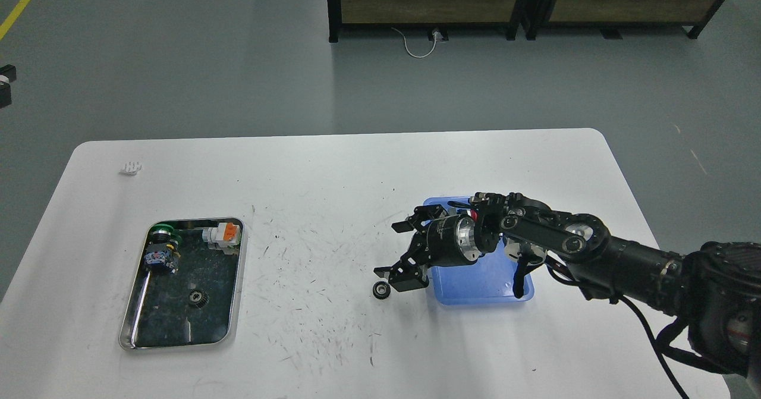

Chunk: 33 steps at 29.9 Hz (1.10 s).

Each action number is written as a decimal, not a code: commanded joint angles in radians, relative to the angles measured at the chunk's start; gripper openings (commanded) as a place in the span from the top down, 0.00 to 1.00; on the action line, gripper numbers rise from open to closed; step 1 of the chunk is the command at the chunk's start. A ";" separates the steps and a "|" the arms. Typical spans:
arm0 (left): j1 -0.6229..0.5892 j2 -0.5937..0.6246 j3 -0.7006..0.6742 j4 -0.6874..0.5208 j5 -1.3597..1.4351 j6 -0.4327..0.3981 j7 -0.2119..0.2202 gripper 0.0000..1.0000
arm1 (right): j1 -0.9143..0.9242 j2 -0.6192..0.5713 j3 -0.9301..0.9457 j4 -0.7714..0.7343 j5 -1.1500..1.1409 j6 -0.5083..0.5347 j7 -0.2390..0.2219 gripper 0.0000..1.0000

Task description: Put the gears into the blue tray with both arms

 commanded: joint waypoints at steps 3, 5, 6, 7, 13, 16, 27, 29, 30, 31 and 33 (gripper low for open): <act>0.000 0.016 -0.001 0.000 0.000 -0.005 -0.002 0.02 | -0.005 0.055 -0.019 -0.024 -0.002 -0.035 -0.037 0.00; 0.000 0.018 -0.001 0.000 0.000 -0.005 -0.002 0.02 | -0.006 0.075 -0.029 -0.036 -0.006 -0.044 -0.042 0.00; 0.000 0.018 -0.001 0.000 0.000 -0.005 -0.002 0.02 | -0.006 0.085 -0.037 -0.044 -0.009 -0.044 -0.042 0.00; 0.000 0.019 -0.001 0.000 0.000 -0.005 -0.002 0.02 | -0.008 0.092 -0.043 -0.051 -0.014 -0.046 -0.042 0.00; -0.002 0.032 -0.003 0.000 0.000 -0.006 -0.003 0.02 | -0.014 0.119 -0.049 -0.071 -0.028 -0.049 -0.039 0.01; -0.002 0.038 -0.003 0.000 0.000 -0.008 -0.005 0.02 | -0.014 0.122 -0.063 -0.081 -0.029 -0.051 -0.031 0.04; -0.002 0.039 -0.003 0.003 0.000 -0.006 -0.005 0.02 | -0.014 0.122 -0.069 -0.079 -0.058 -0.061 -0.026 0.13; -0.002 0.041 -0.003 0.003 0.000 -0.006 -0.005 0.02 | -0.016 0.122 -0.071 -0.079 -0.058 -0.061 -0.026 0.15; -0.002 0.041 -0.003 0.003 0.000 -0.006 -0.005 0.02 | -0.016 0.121 -0.072 -0.079 -0.058 -0.061 -0.026 0.17; -0.002 0.041 -0.003 0.005 0.000 -0.006 -0.003 0.02 | -0.016 0.121 -0.077 -0.079 -0.058 -0.061 -0.026 0.20; -0.002 0.041 -0.003 0.006 0.000 -0.006 -0.003 0.02 | -0.016 0.121 -0.083 -0.079 -0.058 -0.060 -0.026 0.21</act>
